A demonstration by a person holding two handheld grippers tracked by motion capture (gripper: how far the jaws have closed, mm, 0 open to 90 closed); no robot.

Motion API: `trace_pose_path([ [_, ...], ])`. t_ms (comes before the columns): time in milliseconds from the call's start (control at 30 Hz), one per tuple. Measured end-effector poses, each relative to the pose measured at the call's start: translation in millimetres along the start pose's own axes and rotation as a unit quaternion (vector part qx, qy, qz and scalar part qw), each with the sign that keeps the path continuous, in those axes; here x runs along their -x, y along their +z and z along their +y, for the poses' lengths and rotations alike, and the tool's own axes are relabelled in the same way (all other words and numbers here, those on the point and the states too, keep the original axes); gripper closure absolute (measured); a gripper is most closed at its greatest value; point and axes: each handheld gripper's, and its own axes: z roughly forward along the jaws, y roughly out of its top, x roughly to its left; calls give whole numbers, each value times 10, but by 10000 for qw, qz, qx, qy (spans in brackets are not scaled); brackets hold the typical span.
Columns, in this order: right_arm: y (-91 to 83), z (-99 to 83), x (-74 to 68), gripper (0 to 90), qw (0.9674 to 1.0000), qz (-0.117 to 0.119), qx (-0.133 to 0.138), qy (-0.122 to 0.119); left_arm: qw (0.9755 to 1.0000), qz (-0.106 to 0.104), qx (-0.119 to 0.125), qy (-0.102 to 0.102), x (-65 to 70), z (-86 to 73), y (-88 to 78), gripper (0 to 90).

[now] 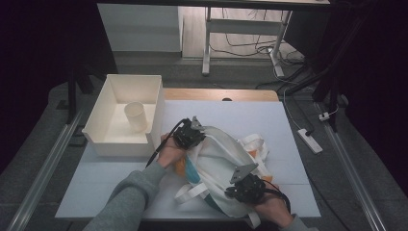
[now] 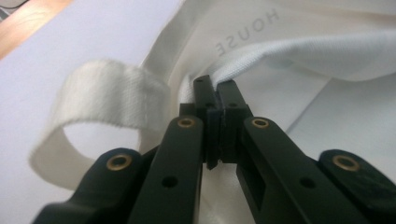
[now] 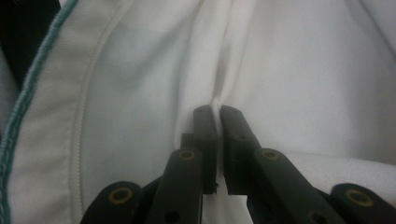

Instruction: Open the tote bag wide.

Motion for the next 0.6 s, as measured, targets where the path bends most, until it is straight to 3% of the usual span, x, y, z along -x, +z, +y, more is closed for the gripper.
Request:
trace_pose_path([
  [267,29,-32,37,860,9999,96,-92,44,9999,69,3,-85,-21,7,111,880],
  [600,17,-43,123,858,9999,68,-49,116,9997,21,176,-160,-48,19,92,879],
])
